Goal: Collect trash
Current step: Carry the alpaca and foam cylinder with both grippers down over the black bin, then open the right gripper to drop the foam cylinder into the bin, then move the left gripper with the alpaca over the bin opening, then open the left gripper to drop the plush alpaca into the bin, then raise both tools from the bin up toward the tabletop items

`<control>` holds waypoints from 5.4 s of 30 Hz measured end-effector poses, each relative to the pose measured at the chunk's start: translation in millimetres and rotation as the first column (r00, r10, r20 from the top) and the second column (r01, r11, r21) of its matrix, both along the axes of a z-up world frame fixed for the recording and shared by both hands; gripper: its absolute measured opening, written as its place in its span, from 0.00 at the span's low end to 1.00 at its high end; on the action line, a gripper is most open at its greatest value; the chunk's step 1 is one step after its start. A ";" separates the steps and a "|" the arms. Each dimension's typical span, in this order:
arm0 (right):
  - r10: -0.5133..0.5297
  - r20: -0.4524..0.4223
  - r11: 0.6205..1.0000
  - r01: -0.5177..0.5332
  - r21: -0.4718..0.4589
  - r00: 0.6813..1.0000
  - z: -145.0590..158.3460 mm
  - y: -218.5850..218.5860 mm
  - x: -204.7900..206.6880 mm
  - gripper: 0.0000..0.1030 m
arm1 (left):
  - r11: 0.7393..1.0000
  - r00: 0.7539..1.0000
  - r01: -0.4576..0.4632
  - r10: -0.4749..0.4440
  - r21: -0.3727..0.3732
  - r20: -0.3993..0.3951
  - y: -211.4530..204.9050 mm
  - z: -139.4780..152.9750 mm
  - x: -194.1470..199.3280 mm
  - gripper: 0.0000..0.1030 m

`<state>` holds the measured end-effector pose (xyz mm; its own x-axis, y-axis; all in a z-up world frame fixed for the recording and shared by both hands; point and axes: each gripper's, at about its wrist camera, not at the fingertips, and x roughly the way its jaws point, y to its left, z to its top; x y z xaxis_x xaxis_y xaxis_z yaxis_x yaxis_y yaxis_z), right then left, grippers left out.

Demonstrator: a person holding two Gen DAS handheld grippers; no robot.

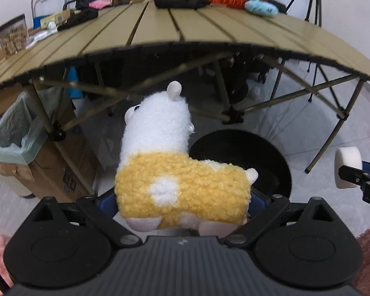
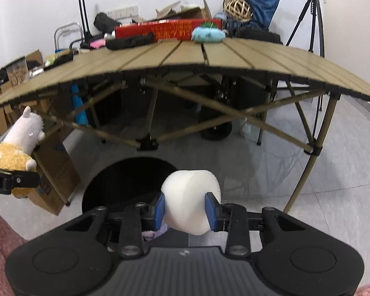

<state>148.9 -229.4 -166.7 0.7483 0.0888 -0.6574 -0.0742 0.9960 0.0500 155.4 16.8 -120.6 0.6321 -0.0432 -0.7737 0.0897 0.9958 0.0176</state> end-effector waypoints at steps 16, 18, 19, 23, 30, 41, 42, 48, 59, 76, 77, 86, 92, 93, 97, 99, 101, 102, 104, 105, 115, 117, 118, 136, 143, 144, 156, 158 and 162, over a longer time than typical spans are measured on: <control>0.059 -0.100 0.998 -0.061 -0.018 0.993 -28.2 26.1 41.4 0.33 | 0.994 0.990 -0.096 0.102 0.058 -0.095 22.5 -39.6 40.7 0.95; 0.071 -0.107 0.997 -0.073 -0.014 0.992 -31.0 30.4 48.6 0.33 | 0.993 0.989 -0.105 0.111 0.062 -0.099 24.6 -41.7 41.4 0.95; 0.078 -0.109 0.997 -0.080 -0.011 0.991 -32.1 33.1 52.1 0.33 | 0.992 0.989 -0.107 0.113 0.062 -0.100 25.3 -42.4 41.7 0.95; 0.110 -0.119 0.994 -0.111 -0.003 0.987 -36.3 44.8 66.6 0.33 | 0.991 0.988 -0.112 0.118 0.072 -0.095 25.4 -43.3 42.6 0.95; 0.145 -0.133 0.989 -0.144 0.016 0.981 -39.5 64.8 88.5 0.33 | 0.987 0.985 -0.139 0.146 0.077 -0.096 31.0 -44.6 43.8 0.95; 0.150 -0.180 0.988 -0.142 0.053 0.972 -55.3 81.1 122.2 0.48 | 0.987 0.984 -0.143 0.149 0.071 -0.097 32.9 -45.5 43.8 0.95; 0.139 -0.186 0.990 -0.132 0.051 0.973 -57.4 79.8 123.2 0.63 | 0.987 0.984 -0.142 0.149 0.070 -0.098 32.9 -45.5 43.8 0.95; 0.088 -0.214 0.996 -0.085 0.022 0.973 -65.0 73.7 125.3 1.00 | 0.988 0.985 -0.135 0.142 0.070 -0.103 31.5 -45.9 44.6 0.95; 0.066 -0.217 0.998 -0.070 -0.008 0.974 -67.9 66.3 123.1 1.00 | 0.989 0.985 -0.128 0.136 0.079 -0.105 30.1 -48.0 45.4 0.95; 0.016 -0.182 0.997 -0.029 -0.072 0.983 -51.3 44.3 118.5 1.00 | 0.994 0.992 -0.056 0.066 0.098 -0.105 1.5 -51.1 51.1 0.95; 0.009 -0.180 0.997 -0.022 -0.072 0.984 -49.7 41.1 117.9 1.00 | 0.994 0.993 -0.050 0.060 0.101 -0.105 -2.2 -51.4 51.8 0.95; -0.067 -0.167 0.997 0.058 -0.060 0.984 -36.2 11.1 111.3 1.00 | 0.995 0.994 0.007 0.005 0.102 -0.113 -37.8 -53.0 58.5 0.95; -0.115 -0.153 0.993 0.110 -0.044 0.981 -29.2 -8.7 105.6 1.00 | 0.993 0.992 0.043 -0.030 0.106 -0.119 -61.4 -56.0 62.9 0.95; -0.123 -0.150 0.992 0.118 -0.041 0.981 -27.9 -11.7 104.7 1.00 | 0.993 0.992 0.046 -0.033 0.106 -0.120 -65.1 -56.3 63.8 0.95; -0.155 -0.141 0.988 0.153 -0.028 0.978 -24.5 -23.9 100.0 1.00 | 0.993 0.991 0.059 -0.047 0.100 -0.125 -77.8 -58.7 68.1 0.95; -0.166 -0.139 0.986 0.164 -0.022 0.976 -24.0 -28.2 98.8 1.00 | 0.993 0.991 0.067 -0.054 0.098 -0.126 -84.6 -60.4 69.9 0.95; -0.175 -0.137 0.984 0.175 -0.014 0.975 -23.3 -32.2 97.4 1.00 | 0.993 0.990 0.075 -0.063 0.093 -0.122 -90.3 -61.8 71.2 0.95; -0.178 -0.136 0.984 0.179 -0.011 0.975 -22.9 -33.6 97.0 1.00 | 0.993 0.990 0.077 -0.065 0.091 -0.122 -92.8 -62.2 72.0 0.95; -0.185 -0.132 0.983 0.186 -0.004 0.974 -21.8 -36.5 96.3 1.00 | 0.993 0.990 0.083 -0.072 0.087 -0.121 -96.8 -62.4 73.3 0.96; -0.188 -0.130 0.982 0.189 -0.001 0.974 -21.3 -37.8 95.9 1.00 | 0.993 0.990 0.088 -0.078 0.082 -0.120 -98.4 -62.2 73.7 0.97; -0.228 -0.106 0.971 0.235 0.052 0.968 -16.4 -49.0 92.7 1.00 | 0.994 0.983 0.090 -0.080 0.055 -0.164 -99.2 -65.9 80.1 1.00; -0.224 -0.105 0.972 0.230 0.050 0.969 -16.6 -47.4 92.4 1.00 | 0.995 0.983 0.089 -0.080 0.047 -0.165 -98.4 -65.4 79.8 1.00; -0.223 -0.105 0.972 0.229 0.051 0.969 -16.7 -47.4 92.6 1.00 | 0.995 0.983 0.090 -0.081 0.046 -0.165 -98.1 -65.0 79.1 1.00; -0.199 -0.096 0.975 0.207 0.086 0.975 -9.8 -42.3 85.6 1.00 | 0.998 0.994 0.064 -0.063 0.009 -0.088 -91.2 -44.0 70.4 1.00; -0.203 -0.033 0.968 0.206 0.145 0.979 18.5 -48.8 66.9 1.00 | 0.997 0.997 0.073 -0.072 -0.037 0.028 -80.1 -8.8 52.7 1.00; -0.203 -0.023 0.967 0.204 0.153 0.979 23.8 -49.9 64.3 1.00 | 0.996 0.996 0.075 -0.074 -0.041 0.044 -80.0 -3.3 51.1 1.00; -0.150 0.182 0.983 0.126 0.135 0.972 93.1 -43.4 45.3 1.00 | 0.995 0.968 0.079 -0.060 -0.068 0.244 -66.1 64.2 45.2 1.00; -0.149 0.199 0.983 0.123 0.135 0.969 99.1 -43.1 49.5 1.00 | 0.995 0.962 0.071 -0.050 -0.068 0.267 -63.3 72.3 48.2 1.00; -0.150 0.225 0.983 0.120 0.141 0.963 109.0 -42.7 60.7 1.00 | 0.995 0.953 0.054 -0.028 -0.080 0.300 -58.4 87.0 60.6 1.00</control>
<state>209.5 -272.1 -57.7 0.8901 0.0466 -0.4533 0.0360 0.9845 0.1719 216.1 -41.5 -33.6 0.8300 -0.1316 -0.5419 0.1339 0.9904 -0.0355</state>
